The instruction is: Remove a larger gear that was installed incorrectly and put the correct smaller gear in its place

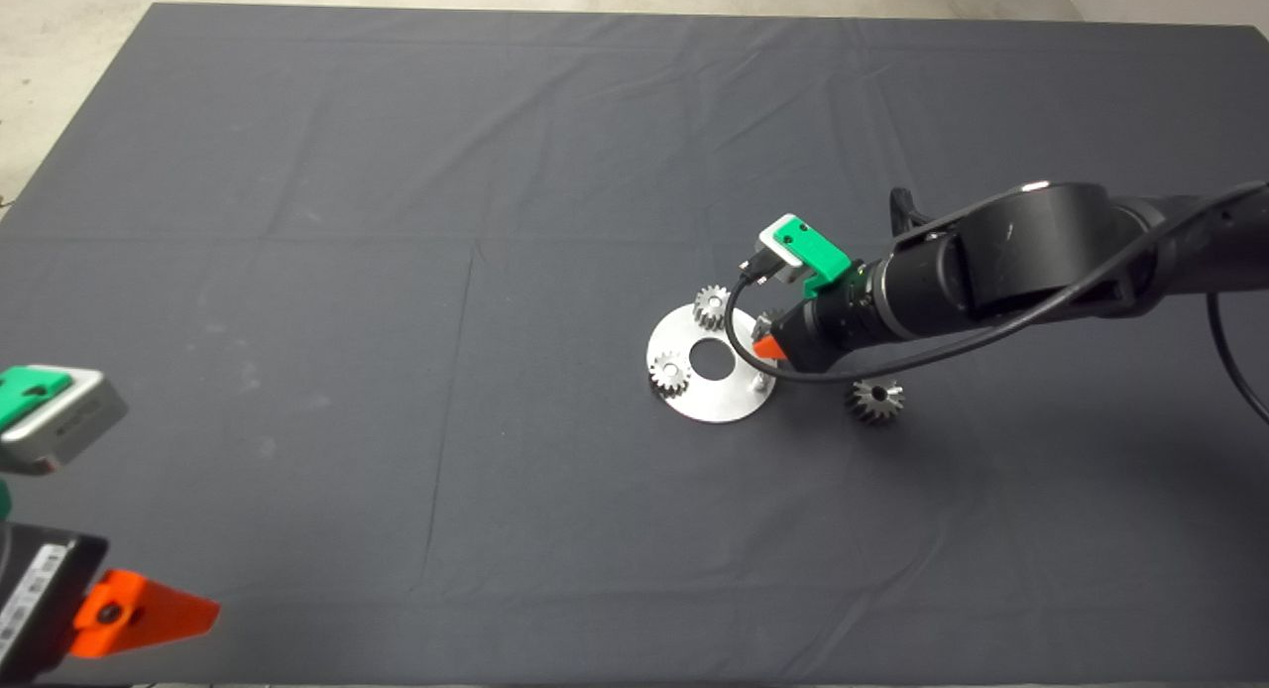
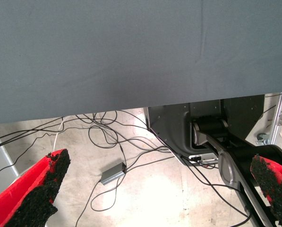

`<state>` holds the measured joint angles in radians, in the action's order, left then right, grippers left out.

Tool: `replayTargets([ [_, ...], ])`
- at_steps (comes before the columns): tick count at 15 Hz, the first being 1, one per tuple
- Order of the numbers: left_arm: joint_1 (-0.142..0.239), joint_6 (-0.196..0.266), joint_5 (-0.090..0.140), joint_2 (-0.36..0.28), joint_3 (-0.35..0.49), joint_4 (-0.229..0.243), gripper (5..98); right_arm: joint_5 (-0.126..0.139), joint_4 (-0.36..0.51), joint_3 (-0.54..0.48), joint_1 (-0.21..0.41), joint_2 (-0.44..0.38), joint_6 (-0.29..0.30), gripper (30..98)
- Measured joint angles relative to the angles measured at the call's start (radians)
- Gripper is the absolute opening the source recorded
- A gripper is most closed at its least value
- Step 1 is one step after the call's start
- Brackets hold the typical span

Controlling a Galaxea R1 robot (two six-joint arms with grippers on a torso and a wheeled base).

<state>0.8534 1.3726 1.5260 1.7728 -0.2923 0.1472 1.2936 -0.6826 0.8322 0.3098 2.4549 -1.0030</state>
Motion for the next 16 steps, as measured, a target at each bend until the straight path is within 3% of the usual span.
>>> replayTargets([
  [6,0.000,0.000,0.000,0.000,0.000,0.000,98.3,0.040,0.001,-0.029,-0.002,-0.004,0.003,40.3],
  [16,0.000,0.000,0.000,0.000,0.000,0.000,98.3,0.042,0.001,-0.029,-0.035,0.001,0.003,40.3],
])
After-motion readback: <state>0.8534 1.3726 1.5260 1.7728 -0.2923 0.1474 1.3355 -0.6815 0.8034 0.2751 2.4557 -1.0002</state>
